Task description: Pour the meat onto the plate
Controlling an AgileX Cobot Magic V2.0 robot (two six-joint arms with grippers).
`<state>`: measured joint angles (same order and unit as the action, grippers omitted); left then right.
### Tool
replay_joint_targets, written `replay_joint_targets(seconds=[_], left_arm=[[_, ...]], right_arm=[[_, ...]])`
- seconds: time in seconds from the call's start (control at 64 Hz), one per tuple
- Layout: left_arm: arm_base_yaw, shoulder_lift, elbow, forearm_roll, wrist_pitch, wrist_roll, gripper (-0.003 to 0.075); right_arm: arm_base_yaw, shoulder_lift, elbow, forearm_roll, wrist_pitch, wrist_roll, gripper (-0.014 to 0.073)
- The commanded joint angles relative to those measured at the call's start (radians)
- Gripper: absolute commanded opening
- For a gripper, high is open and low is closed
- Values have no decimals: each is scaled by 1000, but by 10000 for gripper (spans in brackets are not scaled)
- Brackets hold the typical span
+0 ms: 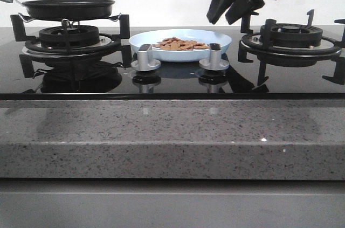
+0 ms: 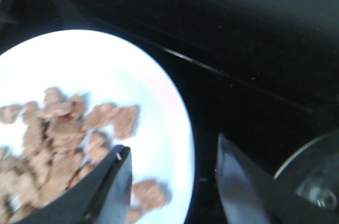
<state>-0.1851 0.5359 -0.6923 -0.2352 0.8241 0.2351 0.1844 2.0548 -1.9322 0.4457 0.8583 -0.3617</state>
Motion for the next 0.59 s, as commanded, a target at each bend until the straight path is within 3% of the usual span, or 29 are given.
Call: replay_joint_targets(seconds=[0.0,0.234,0.578], left_arm=[[-9,4,-25,-13,-63,-9,512],[-9,4,-25,-13,-63,-9,512],[-9,4,-25,-13,-63,-9,512]], right_arm=[[-8,-122,-40,10,21,-4,402],[-1,-291,5,-72,154,54,400],[-2,-782,547,-185,18,110,328]])
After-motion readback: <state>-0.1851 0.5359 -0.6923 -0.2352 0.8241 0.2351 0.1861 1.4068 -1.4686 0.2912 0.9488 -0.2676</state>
